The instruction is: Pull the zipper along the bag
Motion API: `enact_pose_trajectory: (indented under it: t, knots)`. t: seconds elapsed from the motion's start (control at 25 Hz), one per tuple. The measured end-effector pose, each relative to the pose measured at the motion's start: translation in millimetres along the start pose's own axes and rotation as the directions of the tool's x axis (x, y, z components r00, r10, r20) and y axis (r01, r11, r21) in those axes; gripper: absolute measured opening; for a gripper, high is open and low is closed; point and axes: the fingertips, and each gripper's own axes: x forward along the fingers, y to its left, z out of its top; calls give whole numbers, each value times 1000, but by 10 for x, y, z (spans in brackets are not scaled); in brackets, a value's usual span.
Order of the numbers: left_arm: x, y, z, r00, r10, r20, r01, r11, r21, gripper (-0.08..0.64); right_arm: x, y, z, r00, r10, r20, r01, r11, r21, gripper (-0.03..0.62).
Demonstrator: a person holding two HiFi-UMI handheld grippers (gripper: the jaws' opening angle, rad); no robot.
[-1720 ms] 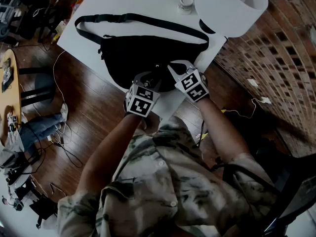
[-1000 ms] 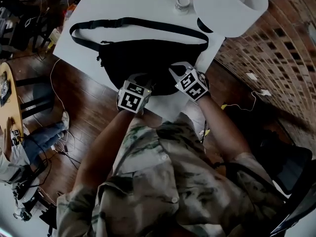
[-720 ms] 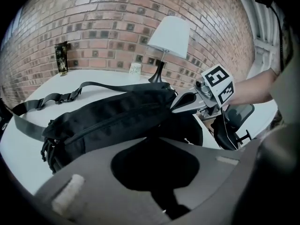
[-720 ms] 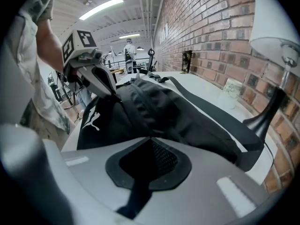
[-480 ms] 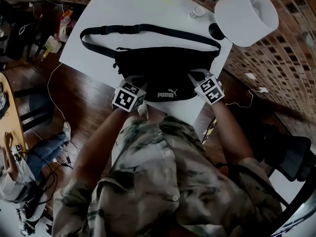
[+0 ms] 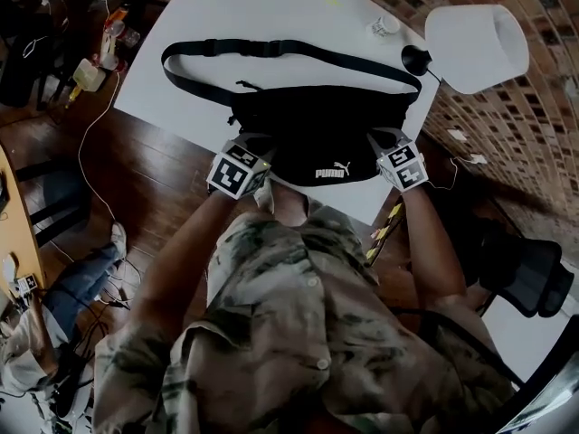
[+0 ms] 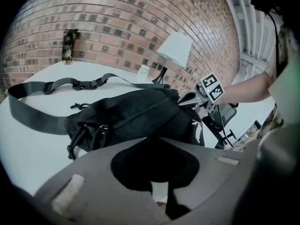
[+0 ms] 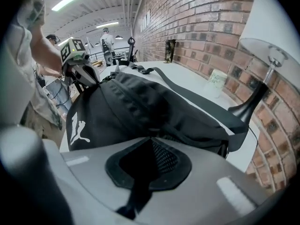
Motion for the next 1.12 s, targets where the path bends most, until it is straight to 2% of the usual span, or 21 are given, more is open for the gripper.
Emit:
enact_pose_trajectory:
  t: [0.08,0.2,0.36,0.48,0.6,0.72,0.8,0.92,1.04,1.12]
  knots:
    - [-61,110,-32,1000,-5,9,5,1000,-15,21,1,-17,14,1000,-7,-14,7,1000,7,6]
    - [-66,136,-3,999,-9,31,8,1000,24,23,-22,-27,9,999,-16,-29,17,1000,26,6]
    - [-85,151,28,997,5,79,-9,999,53,29,-65,-45,64,999,-38,16,37,999,38,16]
    - [-200,146,17,993,51,107,-59,996,66,56,-239,3,123,996,-63,65,61,998,34,57]
    - [-381,116,-69,986,116,121,-123,991,52,58,-513,131,166,987,-76,141,65,995,76,52]
    - [-639,25,-139,968,204,143,-212,976,43,58,-807,315,109,971,-82,223,59,992,109,46]
    - [-850,-156,-184,951,264,159,-273,962,33,58,-1043,502,24,959,-72,273,45,993,105,44]
    - [-1131,-660,-254,922,323,212,-331,944,5,58,-1462,816,-156,938,-50,343,26,997,73,37]
    - [-1366,-1395,-326,896,346,277,-356,934,-16,58,-1907,1149,-351,911,-16,413,6,1000,27,35]
    - [-1512,-1970,-383,881,342,328,-350,936,-35,57,-2213,1374,-489,891,5,453,-5,1000,-2,29]
